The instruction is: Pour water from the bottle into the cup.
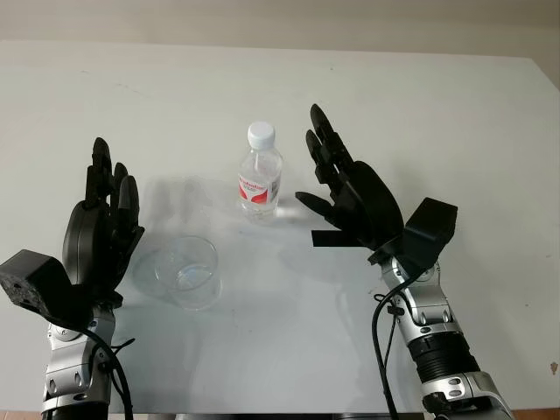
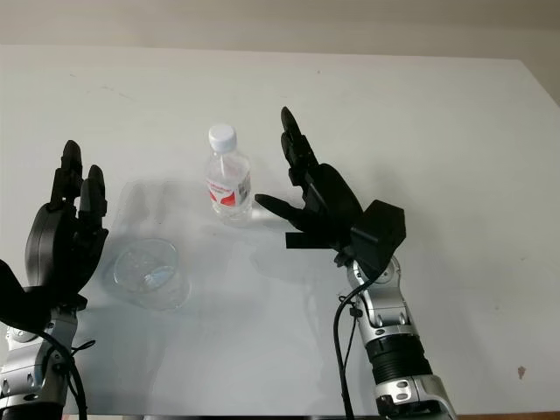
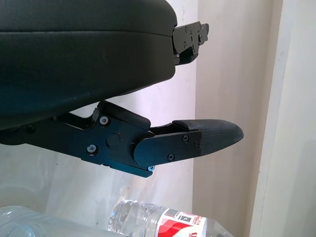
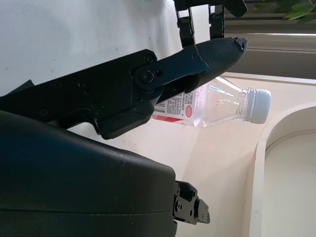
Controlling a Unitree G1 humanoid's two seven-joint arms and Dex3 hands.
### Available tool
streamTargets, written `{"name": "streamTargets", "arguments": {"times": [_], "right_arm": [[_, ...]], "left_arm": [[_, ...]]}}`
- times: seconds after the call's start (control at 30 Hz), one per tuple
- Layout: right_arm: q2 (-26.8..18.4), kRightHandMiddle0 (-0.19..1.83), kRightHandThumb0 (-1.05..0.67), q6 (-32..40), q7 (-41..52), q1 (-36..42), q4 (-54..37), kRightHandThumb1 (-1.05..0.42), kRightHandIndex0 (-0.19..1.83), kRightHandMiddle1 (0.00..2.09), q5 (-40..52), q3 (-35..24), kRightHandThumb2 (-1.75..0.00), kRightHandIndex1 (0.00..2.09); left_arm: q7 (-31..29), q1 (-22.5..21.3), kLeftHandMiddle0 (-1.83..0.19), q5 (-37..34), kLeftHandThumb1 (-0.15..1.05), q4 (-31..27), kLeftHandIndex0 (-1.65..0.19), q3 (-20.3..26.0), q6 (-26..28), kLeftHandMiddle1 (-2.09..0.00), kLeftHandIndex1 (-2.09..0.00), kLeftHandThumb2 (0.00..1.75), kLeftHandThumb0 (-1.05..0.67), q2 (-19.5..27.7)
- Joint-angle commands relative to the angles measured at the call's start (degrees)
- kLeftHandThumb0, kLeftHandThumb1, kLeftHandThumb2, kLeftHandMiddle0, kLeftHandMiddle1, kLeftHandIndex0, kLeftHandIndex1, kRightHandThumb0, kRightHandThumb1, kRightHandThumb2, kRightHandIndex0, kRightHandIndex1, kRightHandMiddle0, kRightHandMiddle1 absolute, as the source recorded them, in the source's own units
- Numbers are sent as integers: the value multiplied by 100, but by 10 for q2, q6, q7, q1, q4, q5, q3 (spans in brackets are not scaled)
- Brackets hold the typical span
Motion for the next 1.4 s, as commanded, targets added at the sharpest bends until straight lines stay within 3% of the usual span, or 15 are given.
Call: {"name": "streamTargets", "arguments": {"times": [0.0,0.33,0.9,1.37], "right_arm": [[0,-19,-92,-3,-1,10,-12,-101,-19,0,0,-2,-6,0],[-3,-19,-94,-25,3,-20,48,-101,-19,0,-16,-1,-5,0],[62,-19,-104,-33,-7,-187,266,-99,-19,0,-51,19,-5,0],[71,-19,-105,-76,67,-214,339,-99,-19,0,-46,16,-5,0]], "left_arm": [[4,3,19,4,105,-7,19,2,-7,0,0,53,-73,-1],[1,-20,19,4,105,24,19,2,-11,-1,0,53,-72,5],[9,-24,19,11,105,24,19,0,-27,-2,0,53,-73,3],[11,-28,19,9,105,38,19,3,-34,-3,-1,53,-72,2]]}}
